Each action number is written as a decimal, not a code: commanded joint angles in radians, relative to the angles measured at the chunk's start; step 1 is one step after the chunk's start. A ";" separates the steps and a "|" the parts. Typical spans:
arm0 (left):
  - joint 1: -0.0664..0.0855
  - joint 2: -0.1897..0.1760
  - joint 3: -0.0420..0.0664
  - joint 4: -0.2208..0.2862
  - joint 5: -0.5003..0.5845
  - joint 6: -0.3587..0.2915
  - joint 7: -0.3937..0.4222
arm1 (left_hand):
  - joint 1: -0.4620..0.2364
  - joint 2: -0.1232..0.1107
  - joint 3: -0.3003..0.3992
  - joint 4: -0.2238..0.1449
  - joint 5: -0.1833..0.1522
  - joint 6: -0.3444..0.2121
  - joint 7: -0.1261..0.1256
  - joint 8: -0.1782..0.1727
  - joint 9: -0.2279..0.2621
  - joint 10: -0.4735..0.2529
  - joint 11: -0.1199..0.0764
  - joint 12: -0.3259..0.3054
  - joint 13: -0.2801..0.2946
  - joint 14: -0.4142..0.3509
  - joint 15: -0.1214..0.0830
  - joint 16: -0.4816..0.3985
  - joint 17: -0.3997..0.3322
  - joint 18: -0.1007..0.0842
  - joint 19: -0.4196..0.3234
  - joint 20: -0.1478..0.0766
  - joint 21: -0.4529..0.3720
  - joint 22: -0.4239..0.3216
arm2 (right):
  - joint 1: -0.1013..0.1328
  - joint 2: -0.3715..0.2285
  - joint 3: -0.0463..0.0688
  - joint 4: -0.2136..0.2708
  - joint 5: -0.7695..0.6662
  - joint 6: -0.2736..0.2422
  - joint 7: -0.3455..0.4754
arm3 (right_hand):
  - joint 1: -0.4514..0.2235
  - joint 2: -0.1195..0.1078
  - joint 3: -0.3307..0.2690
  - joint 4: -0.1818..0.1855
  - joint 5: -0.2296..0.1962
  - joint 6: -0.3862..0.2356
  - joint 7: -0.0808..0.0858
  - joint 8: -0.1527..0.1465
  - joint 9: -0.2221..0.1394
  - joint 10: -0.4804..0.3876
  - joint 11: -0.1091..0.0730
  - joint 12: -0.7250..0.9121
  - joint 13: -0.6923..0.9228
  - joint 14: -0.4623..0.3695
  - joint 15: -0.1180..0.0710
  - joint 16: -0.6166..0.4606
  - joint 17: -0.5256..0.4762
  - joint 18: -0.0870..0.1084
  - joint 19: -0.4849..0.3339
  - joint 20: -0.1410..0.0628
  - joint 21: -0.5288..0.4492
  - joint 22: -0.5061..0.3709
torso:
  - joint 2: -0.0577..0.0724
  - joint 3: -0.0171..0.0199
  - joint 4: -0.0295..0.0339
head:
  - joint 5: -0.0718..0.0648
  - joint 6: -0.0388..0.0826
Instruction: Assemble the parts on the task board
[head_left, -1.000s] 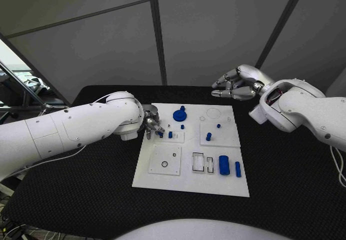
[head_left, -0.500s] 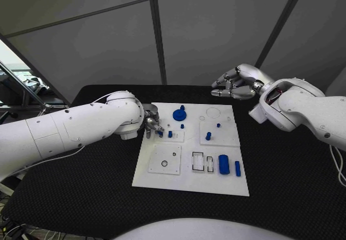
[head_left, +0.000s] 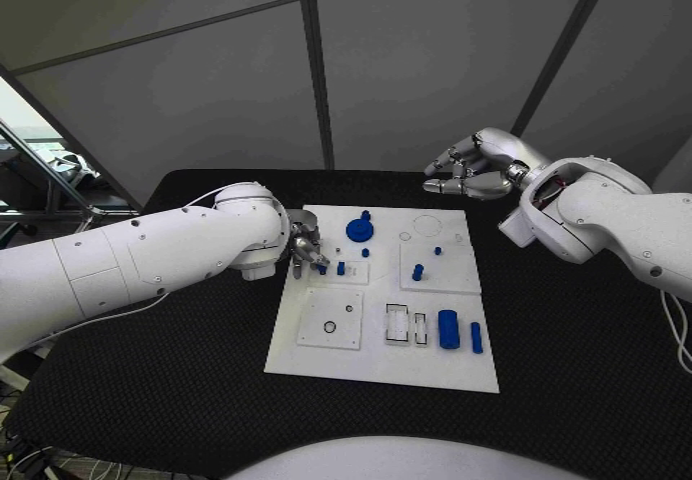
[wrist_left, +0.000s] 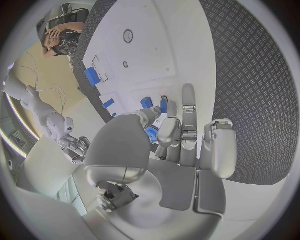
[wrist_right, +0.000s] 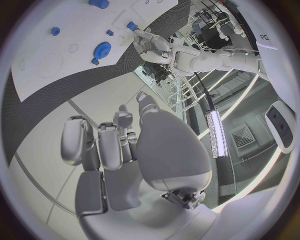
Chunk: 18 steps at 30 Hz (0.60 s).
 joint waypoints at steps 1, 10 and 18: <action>-0.003 -0.001 -0.002 0.001 -0.009 0.025 -0.007 | -0.002 -0.006 0.104 -0.094 0.003 0.000 -0.005 0.003 0.002 0.001 -0.001 -0.004 -0.001 0.002 -0.005 -0.001 -0.001 -0.024 0.018 -0.003 -0.001 0.148 | 0.002 0.000 0.001 0.000 -0.002 0.005 0.008 | -0.004 0.007 -0.002 0.000 0.002 0.006 -0.001 0.006 -0.001 0.003 -0.004 -0.006 -0.001 0.047 -0.009 -0.006 0.011 0.008 -0.004 -0.005 -0.004 -0.001 | 0.000 -0.0002 -0.0004 | -0.001 0.000; -0.003 0.001 -0.002 -0.002 -0.009 0.029 -0.008 | -0.006 -0.010 0.117 -0.098 0.003 0.000 -0.005 0.007 0.004 0.001 -0.001 -0.006 -0.003 0.002 -0.005 -0.001 -0.001 -0.024 0.018 -0.004 -0.001 0.148 | 0.002 0.002 0.001 -0.002 -0.002 0.006 0.009 | -0.004 0.007 -0.002 0.000 0.002 0.006 -0.001 0.006 -0.001 0.003 -0.004 -0.006 -0.001 0.047 -0.009 -0.006 0.011 0.008 -0.004 -0.005 -0.004 -0.001 | 0.000 0.0002 -0.0004 | -0.001 -0.003; -0.003 0.003 -0.002 -0.002 -0.009 0.035 -0.007 | -0.009 -0.015 0.129 -0.102 0.003 0.000 -0.005 0.011 0.007 0.001 -0.002 -0.007 -0.004 0.002 -0.005 -0.001 -0.002 -0.024 0.018 -0.004 -0.001 0.149 | 0.002 0.003 0.001 -0.003 -0.002 0.006 0.010 | -0.004 0.007 -0.002 0.000 0.002 0.006 -0.001 0.006 -0.001 0.003 -0.004 -0.006 -0.001 0.047 -0.009 -0.006 0.011 0.008 -0.004 -0.005 -0.004 -0.001 | 0.000 0.0004 0.0003 | -0.002 -0.006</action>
